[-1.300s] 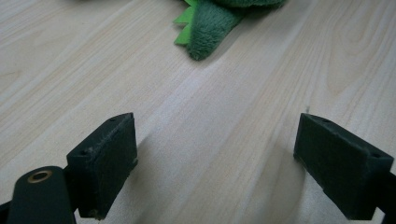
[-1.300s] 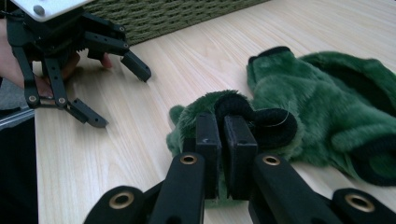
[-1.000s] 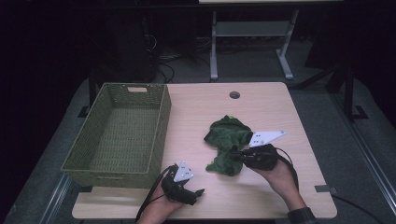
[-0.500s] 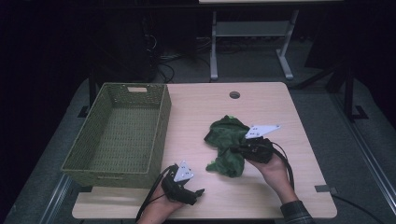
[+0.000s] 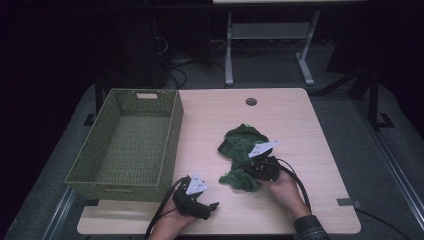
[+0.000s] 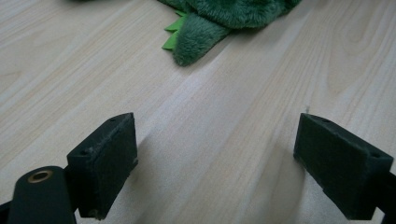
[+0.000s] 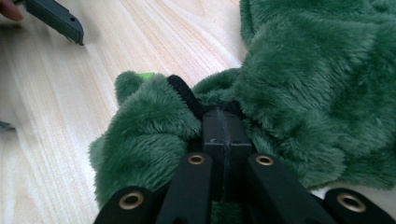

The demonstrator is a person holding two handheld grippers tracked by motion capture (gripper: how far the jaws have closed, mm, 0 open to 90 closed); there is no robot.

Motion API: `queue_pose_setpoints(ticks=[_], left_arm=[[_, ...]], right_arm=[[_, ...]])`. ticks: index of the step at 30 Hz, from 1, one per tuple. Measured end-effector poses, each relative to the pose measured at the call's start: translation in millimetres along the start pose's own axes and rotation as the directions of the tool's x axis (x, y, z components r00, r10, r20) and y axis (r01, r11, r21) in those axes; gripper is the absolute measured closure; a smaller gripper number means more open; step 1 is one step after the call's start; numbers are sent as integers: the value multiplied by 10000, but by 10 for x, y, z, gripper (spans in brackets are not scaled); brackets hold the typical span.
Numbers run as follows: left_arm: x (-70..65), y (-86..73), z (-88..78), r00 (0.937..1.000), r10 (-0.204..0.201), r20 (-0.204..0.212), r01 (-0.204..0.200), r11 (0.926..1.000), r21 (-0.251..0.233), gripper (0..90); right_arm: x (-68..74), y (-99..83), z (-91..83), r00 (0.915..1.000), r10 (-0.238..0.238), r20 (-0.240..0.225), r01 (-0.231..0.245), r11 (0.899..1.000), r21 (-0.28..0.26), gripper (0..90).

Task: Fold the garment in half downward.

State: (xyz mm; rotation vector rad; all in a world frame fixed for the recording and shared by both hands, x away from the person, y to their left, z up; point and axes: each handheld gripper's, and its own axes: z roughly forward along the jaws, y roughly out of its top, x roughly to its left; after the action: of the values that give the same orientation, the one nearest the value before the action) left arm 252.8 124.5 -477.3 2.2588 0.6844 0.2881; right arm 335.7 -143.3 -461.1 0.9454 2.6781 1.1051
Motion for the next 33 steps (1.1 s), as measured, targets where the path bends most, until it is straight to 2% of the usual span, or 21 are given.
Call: queue_pose_setpoints(ticks=[7,9,12,14,17,20,23,31,33], left_arm=[[9,11,8,9999,-79,-153,80,10000,16,129],[17,17,12,10000,-27,-80,27,10000,24,128],[44,61,11,9999,-135,75,134,9996,245,131],[62,96,15,9995,-219,238,217,9997,105,131],[97,191,15,9988,-277,405,272,9996,107,134],[152,321,-5,9989,-224,403,221,9997,68,135],[205,450,-17,9990,-172,410,171,9998,35,136],[359,767,-16,9993,5,385,7,9996,-288,150],[397,844,-14,9992,-4,393,21,9991,-431,158]], right_arm=[[13,17,-47,10000,15,64,-14,9998,-179,897],[13,24,-110,9999,-80,126,84,9993,-354,849],[-5,28,-199,9999,126,96,-120,9978,-645,782],[-15,49,-253,9997,119,221,-104,9977,-668,749],[-31,84,-365,9995,165,284,-137,9952,-966,717],[-58,104,-448,9993,275,250,-243,9925,-1196,692],[-99,116,-508,9987,240,453,-189,9936,-1112,679],[-224,191,-697,9959,179,888,-51,9898,-1422,675],[-270,218,-739,9954,328,898,-191,9886,-1497,666]])
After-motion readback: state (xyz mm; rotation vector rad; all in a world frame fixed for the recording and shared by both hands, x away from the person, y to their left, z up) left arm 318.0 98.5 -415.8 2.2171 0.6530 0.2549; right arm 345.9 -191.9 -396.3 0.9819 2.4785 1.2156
